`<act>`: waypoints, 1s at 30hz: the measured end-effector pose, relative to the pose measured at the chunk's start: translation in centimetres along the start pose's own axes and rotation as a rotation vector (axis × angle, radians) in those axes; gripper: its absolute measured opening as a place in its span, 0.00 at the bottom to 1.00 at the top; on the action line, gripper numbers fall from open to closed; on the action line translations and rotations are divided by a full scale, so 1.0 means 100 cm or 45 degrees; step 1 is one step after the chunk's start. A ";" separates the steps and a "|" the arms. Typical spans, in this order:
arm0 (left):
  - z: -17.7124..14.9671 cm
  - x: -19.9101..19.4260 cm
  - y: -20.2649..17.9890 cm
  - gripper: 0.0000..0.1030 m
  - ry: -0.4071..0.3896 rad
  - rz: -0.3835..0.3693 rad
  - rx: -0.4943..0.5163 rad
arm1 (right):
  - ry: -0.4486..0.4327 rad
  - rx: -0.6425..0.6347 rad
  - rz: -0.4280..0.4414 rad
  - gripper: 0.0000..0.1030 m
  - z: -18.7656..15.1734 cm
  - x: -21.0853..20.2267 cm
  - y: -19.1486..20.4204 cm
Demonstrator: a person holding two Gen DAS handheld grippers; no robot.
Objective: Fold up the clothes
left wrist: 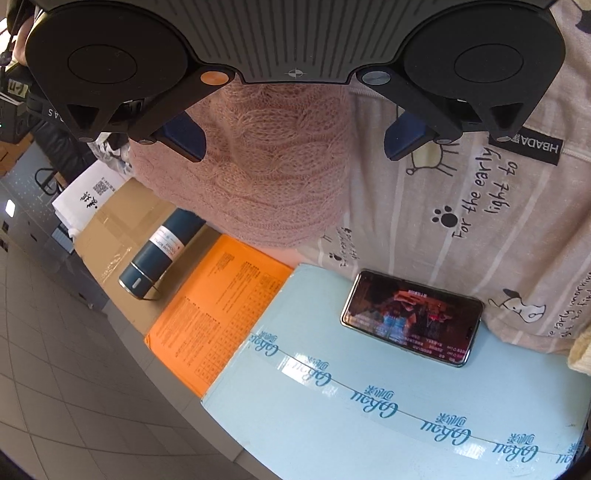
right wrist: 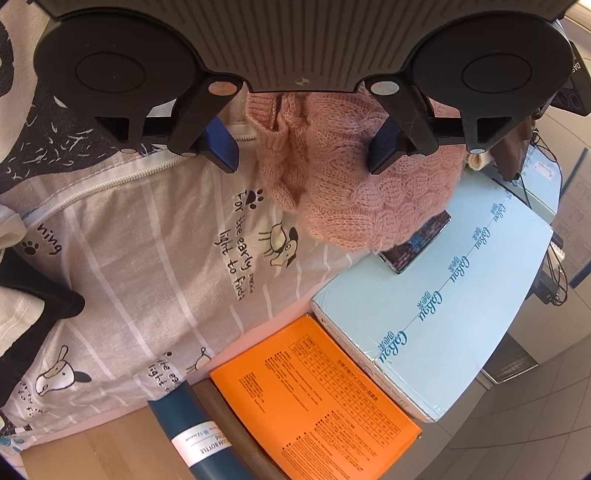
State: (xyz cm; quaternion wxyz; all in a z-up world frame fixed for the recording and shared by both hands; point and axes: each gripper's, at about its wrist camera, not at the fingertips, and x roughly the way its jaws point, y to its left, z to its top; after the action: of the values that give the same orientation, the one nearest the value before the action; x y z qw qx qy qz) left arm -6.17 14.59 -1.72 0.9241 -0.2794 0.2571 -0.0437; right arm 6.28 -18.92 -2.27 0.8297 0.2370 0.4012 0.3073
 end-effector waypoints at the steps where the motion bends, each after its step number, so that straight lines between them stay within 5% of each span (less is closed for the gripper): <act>1: -0.002 0.003 0.001 1.00 0.019 -0.007 -0.012 | 0.003 0.005 0.004 0.74 -0.001 0.001 0.000; 8: -0.014 0.016 0.004 1.00 0.023 -0.112 -0.086 | 0.018 -0.028 0.091 0.74 -0.006 0.007 0.006; 11: -0.018 0.019 0.000 0.99 0.013 -0.123 -0.062 | 0.023 -0.047 0.133 0.56 -0.009 0.009 0.009; 13: -0.019 0.020 -0.005 0.90 0.002 -0.067 -0.025 | 0.027 -0.059 0.161 0.47 -0.010 0.011 0.012; 17: -0.013 0.013 -0.005 0.51 -0.003 -0.043 -0.038 | 0.011 -0.094 0.212 0.37 -0.012 0.012 0.028; 19: -0.008 0.002 -0.005 0.43 -0.024 -0.052 -0.043 | -0.009 -0.117 0.236 0.34 -0.013 0.010 0.042; 30: 0.019 -0.136 0.035 0.41 -0.477 0.055 0.012 | -0.029 -0.275 0.466 0.33 -0.025 0.034 0.158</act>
State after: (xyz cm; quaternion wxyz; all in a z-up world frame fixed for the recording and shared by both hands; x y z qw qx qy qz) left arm -17.22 21.55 3.83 0.9578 -0.2729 0.0863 0.0277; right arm 0.83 -5.13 4.69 0.7851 0.2191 0.3068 0.4914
